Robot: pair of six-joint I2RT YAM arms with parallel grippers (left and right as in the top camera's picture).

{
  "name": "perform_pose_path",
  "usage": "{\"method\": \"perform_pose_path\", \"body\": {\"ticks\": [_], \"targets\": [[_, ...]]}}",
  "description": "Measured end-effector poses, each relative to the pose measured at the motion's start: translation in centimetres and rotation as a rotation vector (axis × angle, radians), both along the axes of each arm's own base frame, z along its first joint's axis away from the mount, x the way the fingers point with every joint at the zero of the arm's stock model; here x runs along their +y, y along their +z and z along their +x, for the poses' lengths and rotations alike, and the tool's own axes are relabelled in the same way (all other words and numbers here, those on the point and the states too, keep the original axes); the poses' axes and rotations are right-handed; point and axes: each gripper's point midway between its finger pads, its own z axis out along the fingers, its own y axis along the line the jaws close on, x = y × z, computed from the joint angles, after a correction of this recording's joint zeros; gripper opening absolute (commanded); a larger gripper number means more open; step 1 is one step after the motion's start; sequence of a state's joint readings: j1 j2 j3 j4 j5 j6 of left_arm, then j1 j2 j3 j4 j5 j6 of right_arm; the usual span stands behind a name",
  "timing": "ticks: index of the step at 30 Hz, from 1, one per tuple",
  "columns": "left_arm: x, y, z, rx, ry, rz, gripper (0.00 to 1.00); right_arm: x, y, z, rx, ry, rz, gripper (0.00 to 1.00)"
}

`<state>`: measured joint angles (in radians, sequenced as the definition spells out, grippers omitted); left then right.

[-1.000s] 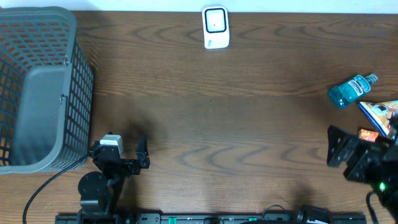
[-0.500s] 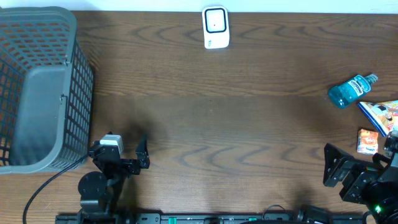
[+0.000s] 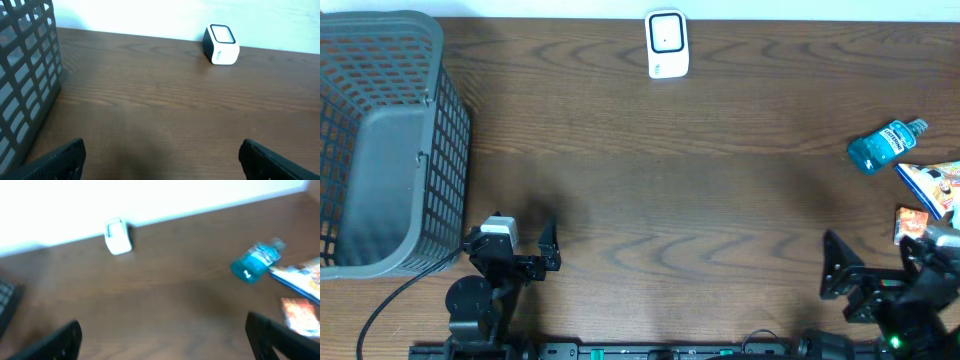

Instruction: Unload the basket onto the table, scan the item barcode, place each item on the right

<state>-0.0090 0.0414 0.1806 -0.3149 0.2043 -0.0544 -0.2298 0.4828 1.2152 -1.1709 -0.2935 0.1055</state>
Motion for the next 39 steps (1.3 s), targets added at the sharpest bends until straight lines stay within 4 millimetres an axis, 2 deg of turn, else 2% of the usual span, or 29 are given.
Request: {"method": "perform_pose_path", "body": {"ticks": [8,18,23,29,33,39], "targets": [[0.0,0.0,0.0,-0.001,0.000,0.000,0.98,2.0,-3.4,3.2,-0.163,0.152,-0.015,0.99],[0.0,0.0,0.0,0.000,0.000,0.000,0.98,2.8,-7.1,6.5,-0.375,0.211,-0.044,0.99],[0.0,0.0,0.0,0.000,0.000,0.000,0.98,3.4,-8.9,7.3,-0.476,0.237,-0.055,0.99],[0.0,0.0,0.0,0.000,0.000,0.000,0.98,3.7,-11.9,8.0,-0.569,0.252,-0.057,0.99],[0.0,0.0,0.0,0.000,0.000,0.000,0.98,3.9,-15.1,8.6,-0.502,0.256,-0.034,0.99],[0.0,0.0,0.0,0.000,0.000,0.000,0.98,3.9,-15.4,8.6,-0.490,0.256,-0.031,0.99]]}}
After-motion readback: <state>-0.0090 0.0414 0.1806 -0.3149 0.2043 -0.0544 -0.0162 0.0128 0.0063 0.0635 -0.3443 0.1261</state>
